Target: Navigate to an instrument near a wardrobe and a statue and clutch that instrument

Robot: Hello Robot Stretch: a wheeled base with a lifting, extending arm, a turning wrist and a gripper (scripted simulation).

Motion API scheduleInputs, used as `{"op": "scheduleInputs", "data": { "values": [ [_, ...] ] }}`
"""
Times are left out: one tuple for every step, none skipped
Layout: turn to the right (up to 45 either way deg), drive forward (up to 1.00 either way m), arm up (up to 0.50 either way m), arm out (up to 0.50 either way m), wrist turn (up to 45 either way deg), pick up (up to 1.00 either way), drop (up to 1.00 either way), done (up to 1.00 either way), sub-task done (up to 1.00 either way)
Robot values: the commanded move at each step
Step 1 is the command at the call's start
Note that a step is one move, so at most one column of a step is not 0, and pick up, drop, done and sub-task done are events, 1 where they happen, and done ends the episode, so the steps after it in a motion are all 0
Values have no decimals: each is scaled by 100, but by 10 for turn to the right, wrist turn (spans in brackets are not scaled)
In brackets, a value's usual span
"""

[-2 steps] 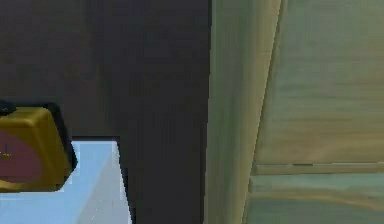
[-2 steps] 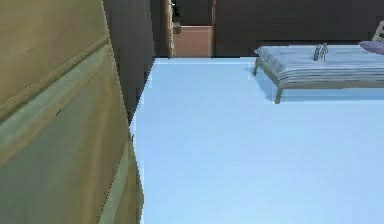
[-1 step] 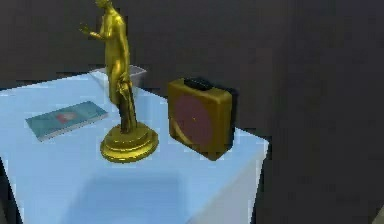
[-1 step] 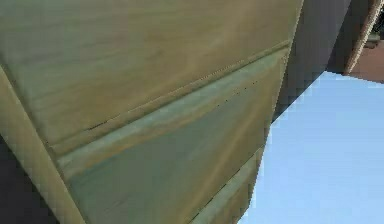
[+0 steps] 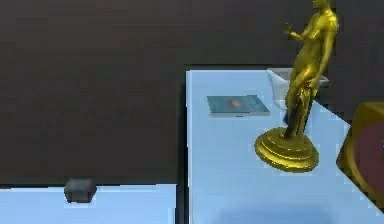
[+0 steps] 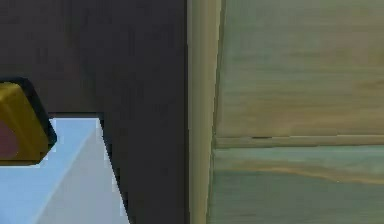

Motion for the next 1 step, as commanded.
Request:
{"op": "scheduleInputs", "data": {
  "values": [
    [-360,0,0,0,0,0,0,0,0]
  ]
}}
